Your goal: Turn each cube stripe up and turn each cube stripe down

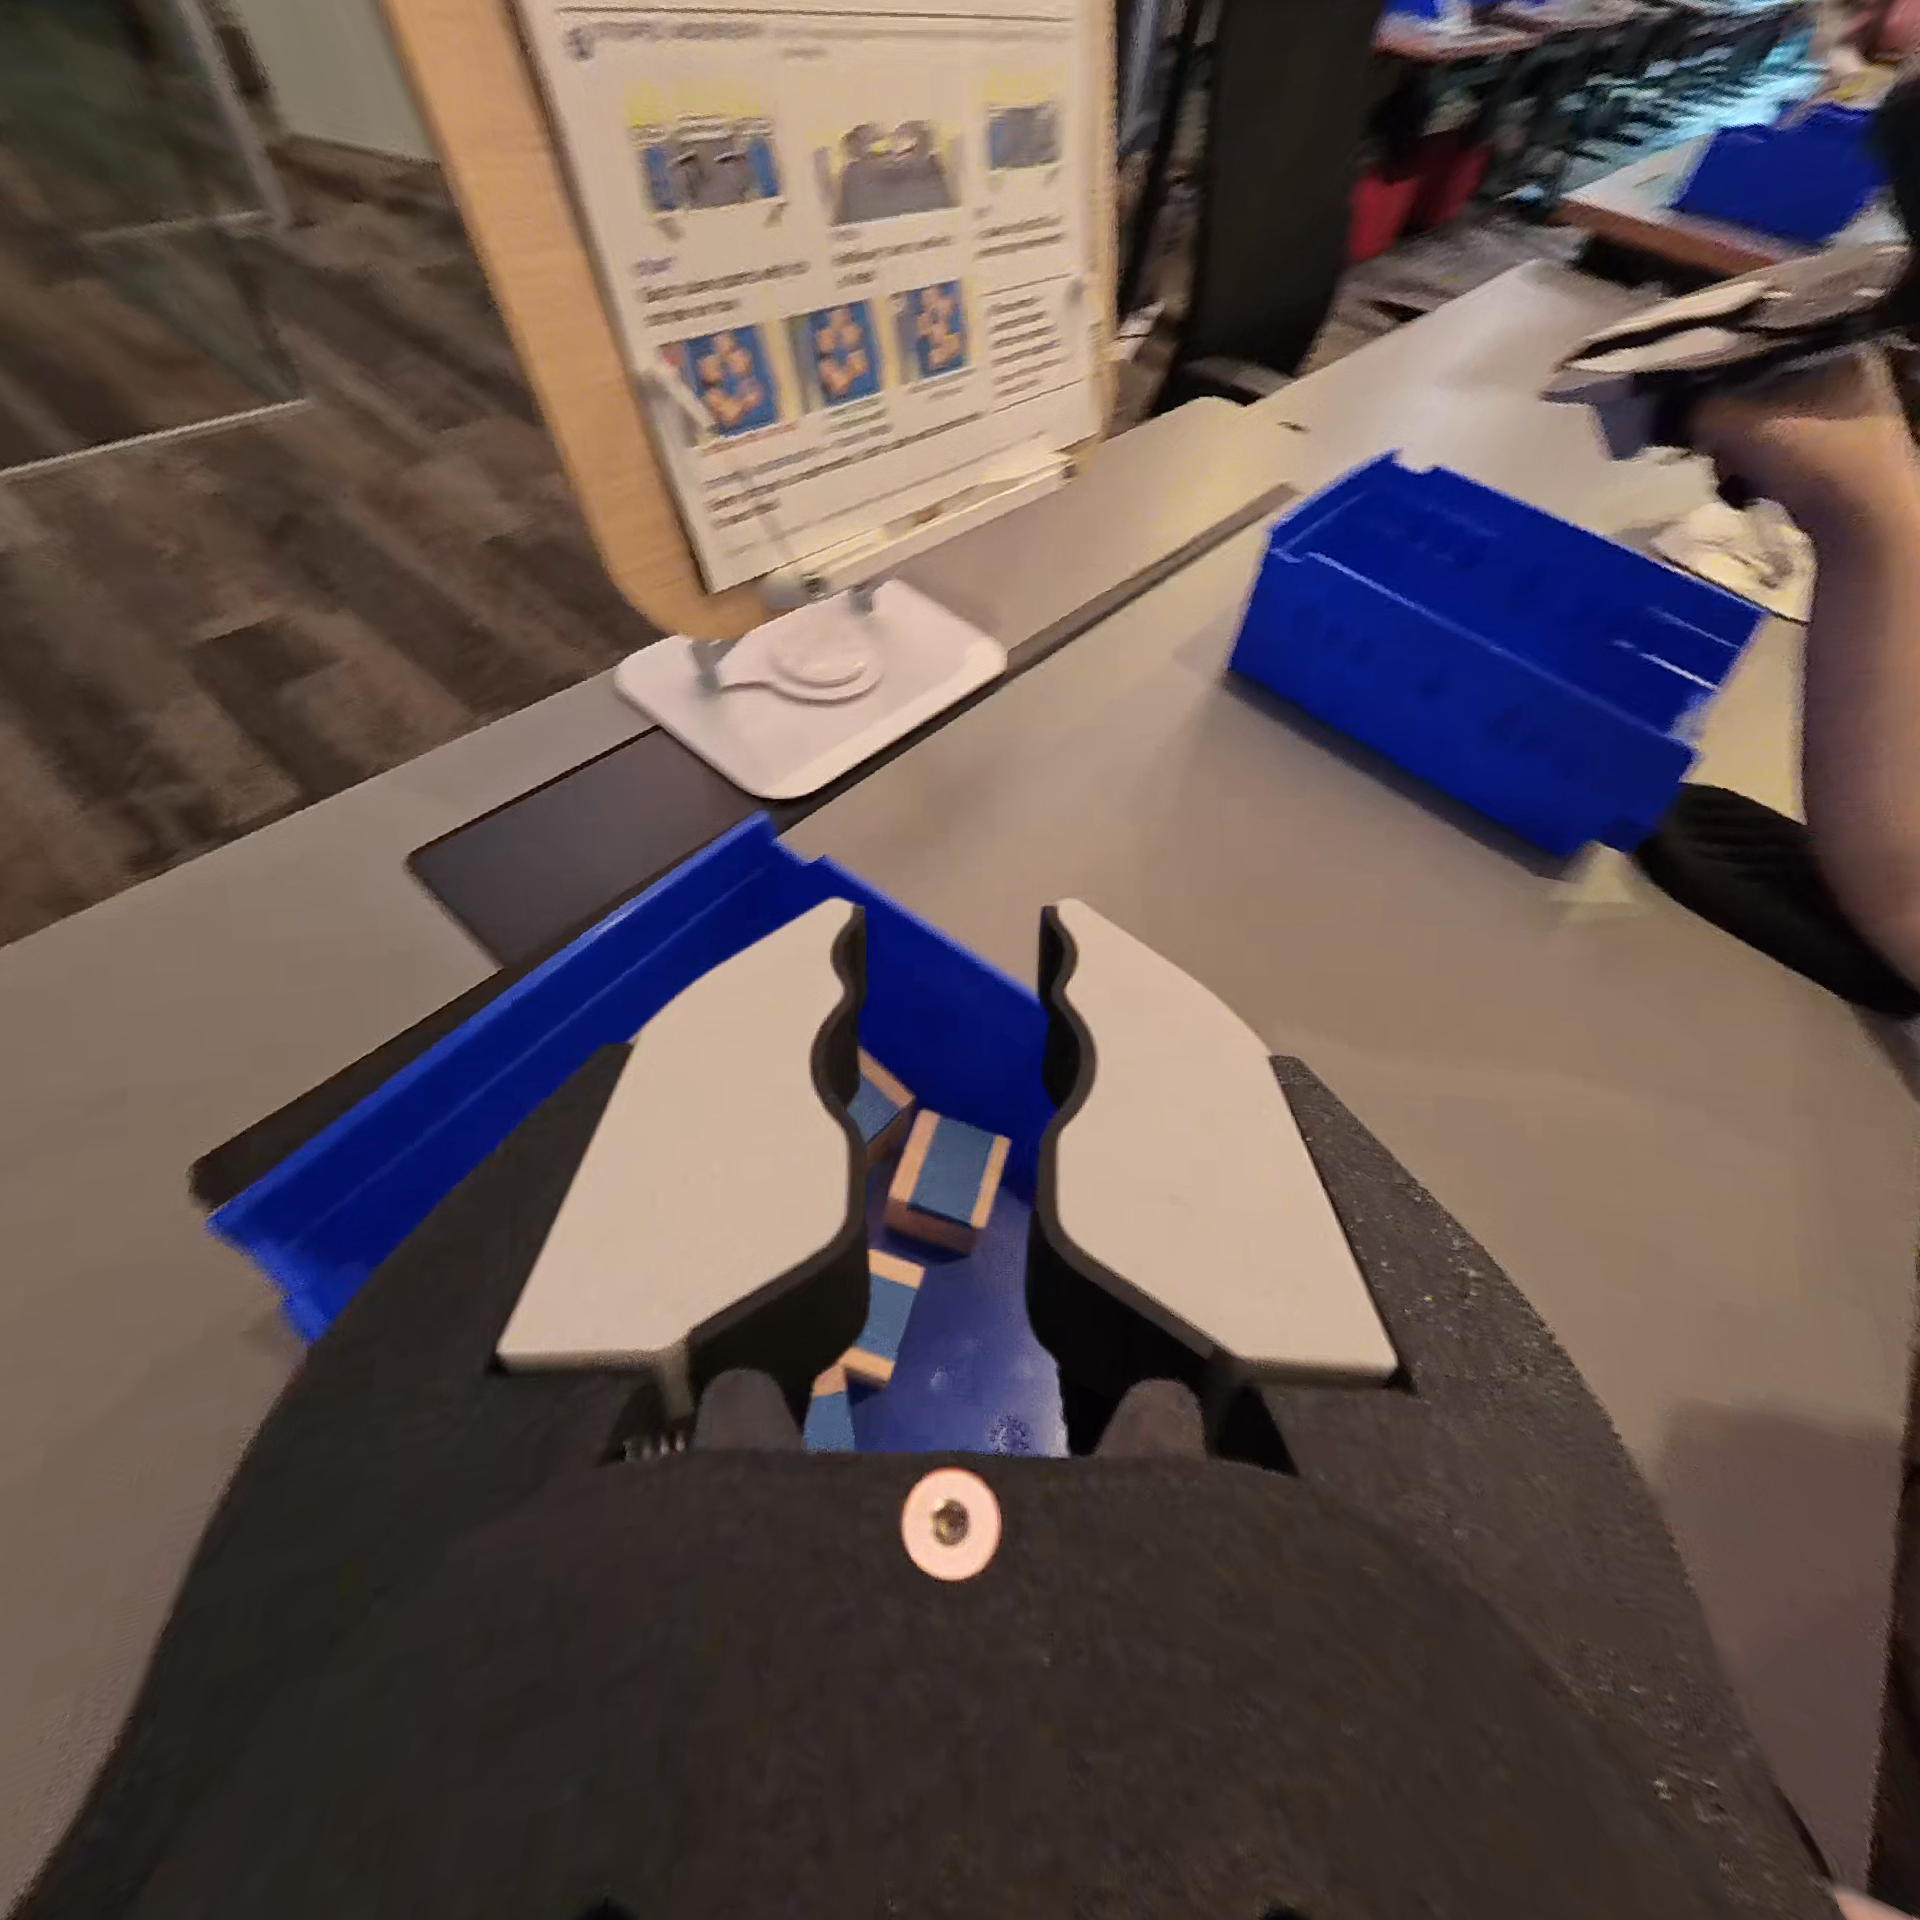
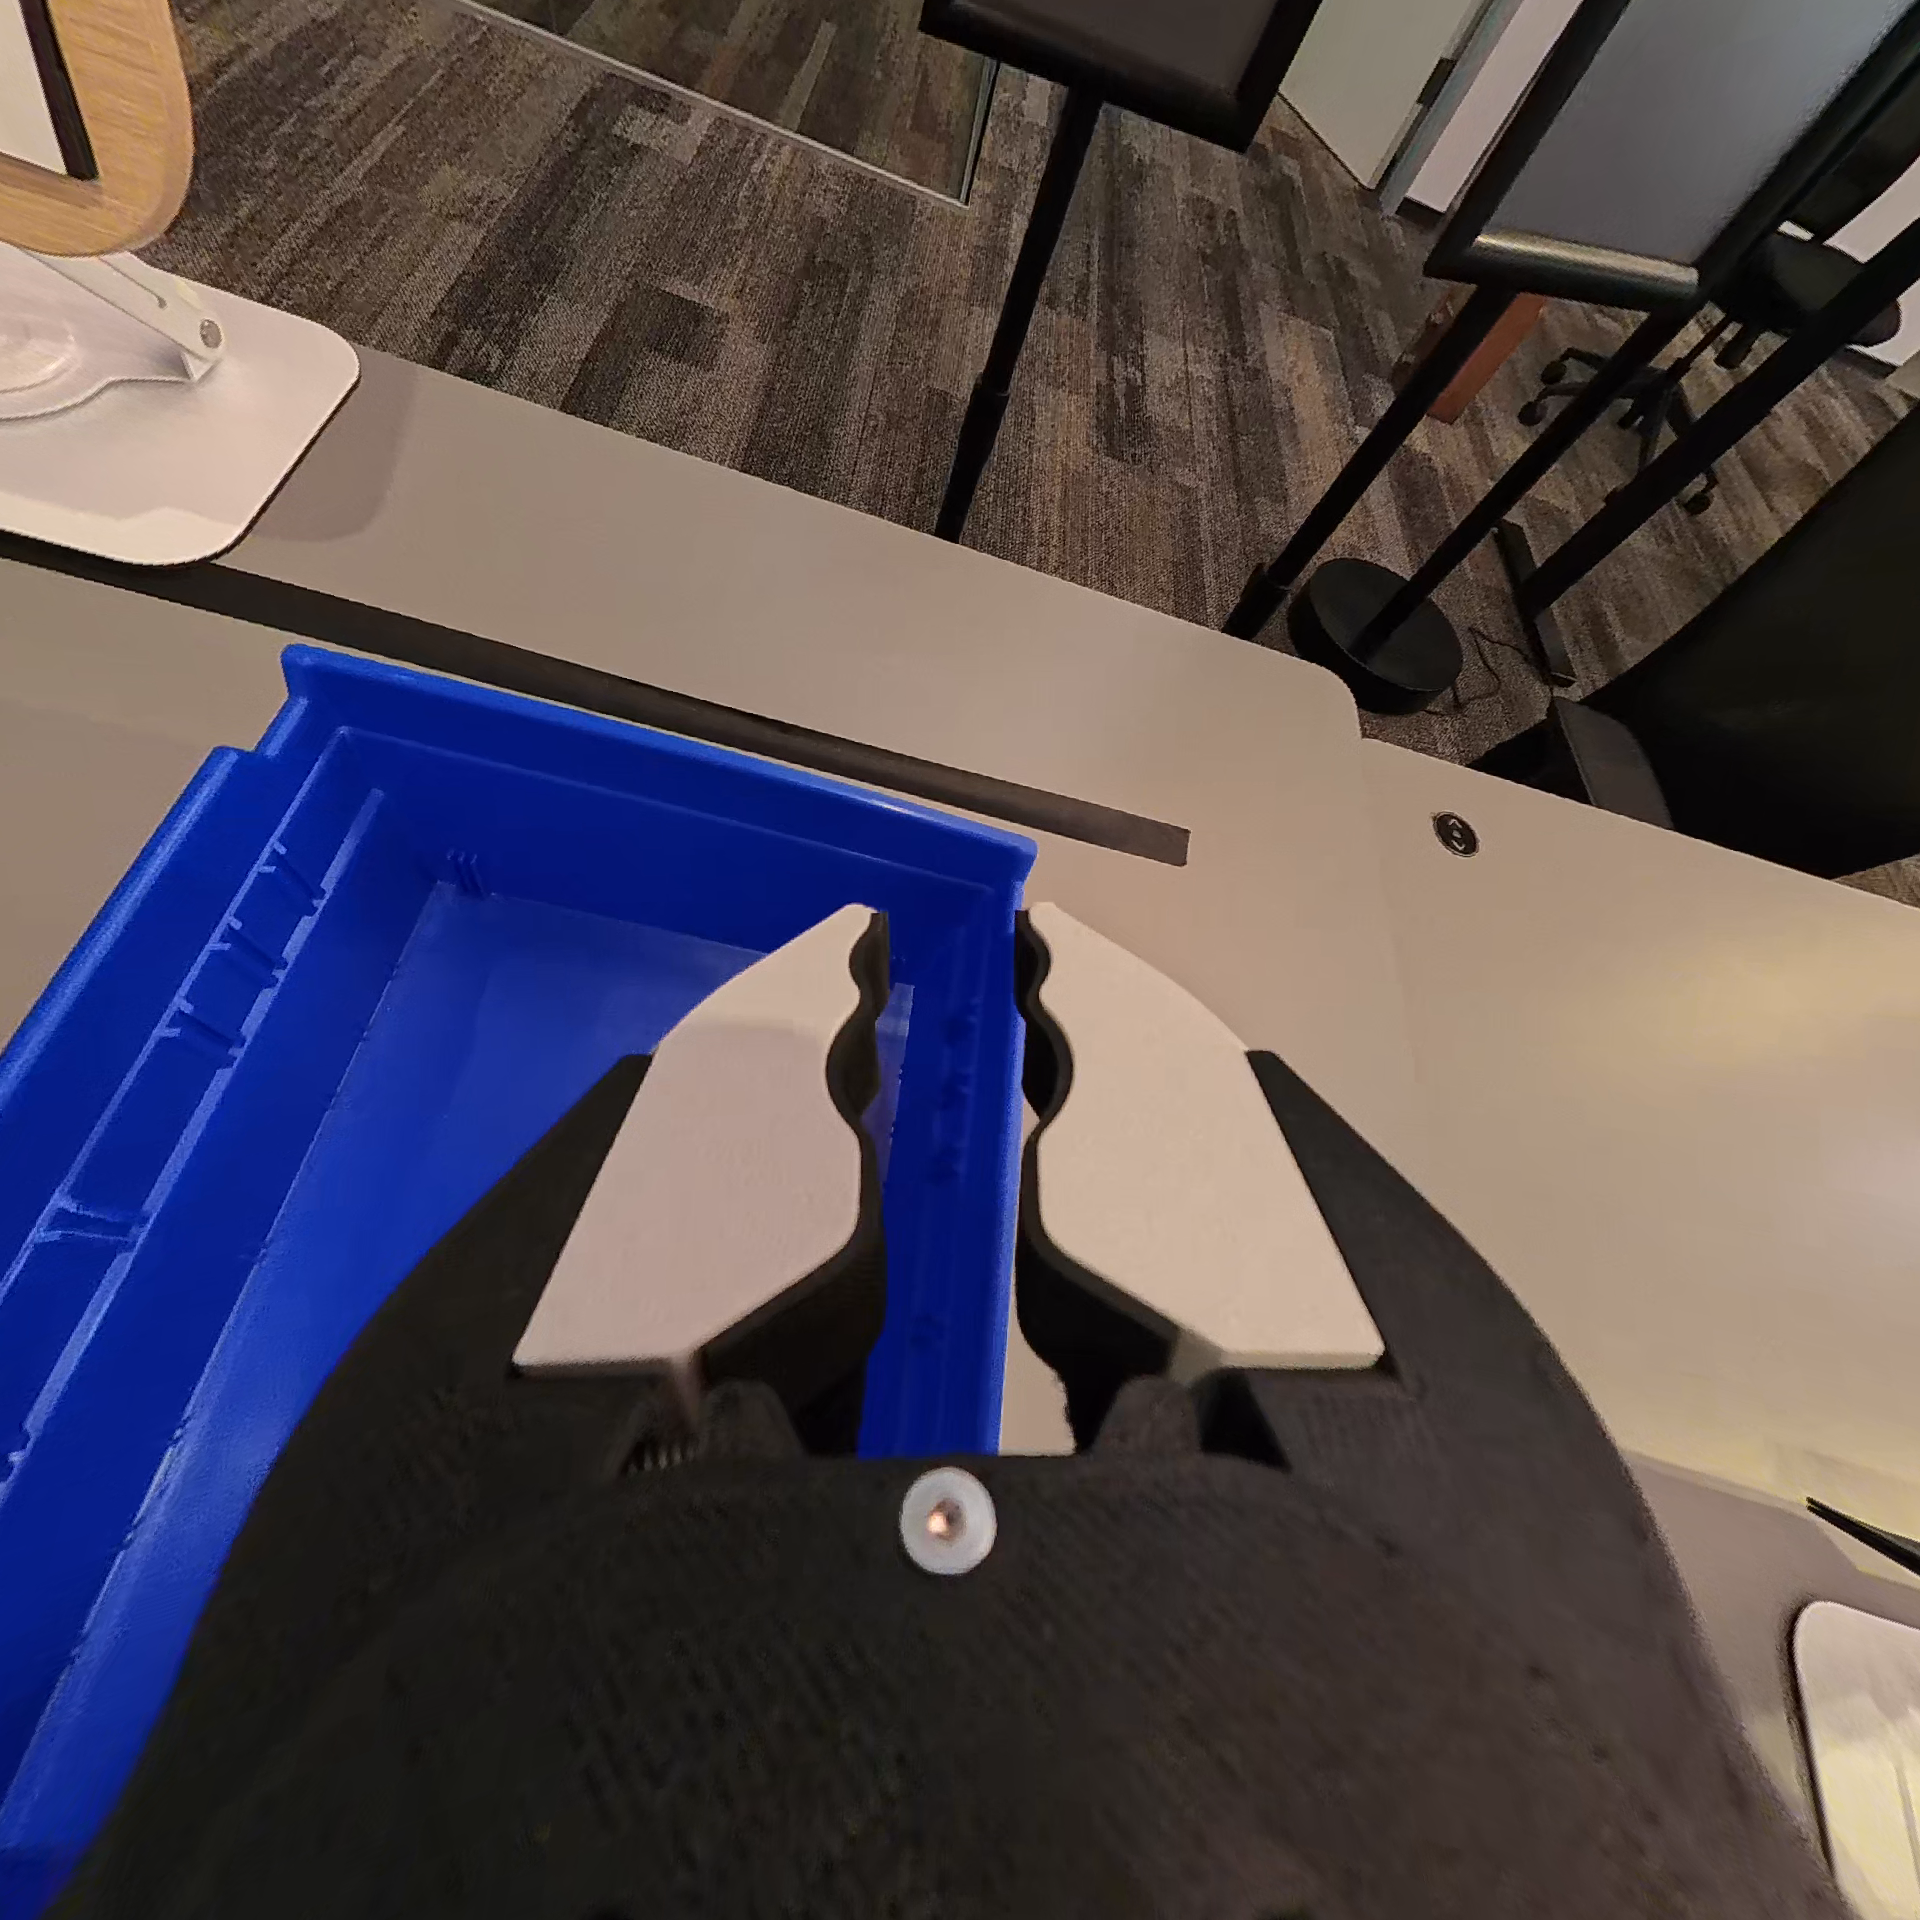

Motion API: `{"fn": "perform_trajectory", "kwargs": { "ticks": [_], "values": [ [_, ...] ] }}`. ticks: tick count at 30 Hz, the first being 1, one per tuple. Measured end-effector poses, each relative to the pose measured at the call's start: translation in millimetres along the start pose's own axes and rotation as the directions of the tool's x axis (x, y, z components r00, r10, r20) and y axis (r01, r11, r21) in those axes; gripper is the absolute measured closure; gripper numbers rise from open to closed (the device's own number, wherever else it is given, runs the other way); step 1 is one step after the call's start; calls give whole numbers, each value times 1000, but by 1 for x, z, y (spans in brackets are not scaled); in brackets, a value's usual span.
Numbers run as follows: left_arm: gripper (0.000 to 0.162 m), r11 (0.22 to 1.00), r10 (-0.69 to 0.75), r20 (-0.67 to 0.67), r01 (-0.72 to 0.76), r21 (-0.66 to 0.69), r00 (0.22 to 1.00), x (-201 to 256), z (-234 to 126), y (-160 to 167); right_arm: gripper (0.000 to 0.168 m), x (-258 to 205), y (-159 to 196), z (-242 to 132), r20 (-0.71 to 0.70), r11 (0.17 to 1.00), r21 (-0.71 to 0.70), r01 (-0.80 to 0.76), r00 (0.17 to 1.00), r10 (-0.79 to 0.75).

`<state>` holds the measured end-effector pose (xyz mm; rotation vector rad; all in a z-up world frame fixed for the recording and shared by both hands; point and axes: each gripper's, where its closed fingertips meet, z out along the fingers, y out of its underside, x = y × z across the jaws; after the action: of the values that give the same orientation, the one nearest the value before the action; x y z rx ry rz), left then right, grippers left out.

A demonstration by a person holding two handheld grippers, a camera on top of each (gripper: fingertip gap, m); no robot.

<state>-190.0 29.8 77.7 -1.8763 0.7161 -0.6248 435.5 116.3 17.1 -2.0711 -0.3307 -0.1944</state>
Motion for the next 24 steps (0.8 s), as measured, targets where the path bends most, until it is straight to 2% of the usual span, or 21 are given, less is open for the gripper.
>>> {"fn": "perform_trajectory", "kwargs": {
  "ticks": [3, 5, 7, 12, 17, 19, 20, 21, 24],
  "values": [
    [134, 994, 81, -96, -87, -60, 992, 17, 8, 14, 144, -3, 1, 2, 3, 1000, -9, 16, 1000, -16],
    [134, 969, 160, -117, -179, -169, 980, 20, 18, 35, 144, -5, 2, 4, 8, 1000, -16, 27, 1000, -27],
    [134, 927, 201, -193, -251, -280, 960, 30, 29, 60, 144, -7, 3, 6, 8, 999, -24, 40, 999, -40],
    [128, 832, 143, -288, -272, -484, 947, 42, 56, 100, 144, -8, 5, 8, 11, 998, -33, 55, 998, -55],
    [116, 700, 133, -202, -236, -674, 970, 16, 77, 141, 144, -9, 7, 11, 19, 998, -43, 54, 998, -53],
    [119, 653, 100, -169, -193, -732, 981, 7, 80, 156, 144, -9, 8, 12, 22, 997, -49, 56, 998, -55],
    [114, 630, 89, -156, -177, -756, 984, 4, 81, 162, 143, -9, 9, 13, 23, 997, -53, 56, 998, -55],
    [108, 620, 98, -141, -171, -766, 985, -1, 83, 165, 143, -9, 10, 13, 23, 997, -55, 57, 998, -56],
    [109, 606, 102, -143, -175, -776, 984, -4, 87, 171, 143, -10, 11, 15, 27, 996, -63, 60, 998, -59]
  ]
}}
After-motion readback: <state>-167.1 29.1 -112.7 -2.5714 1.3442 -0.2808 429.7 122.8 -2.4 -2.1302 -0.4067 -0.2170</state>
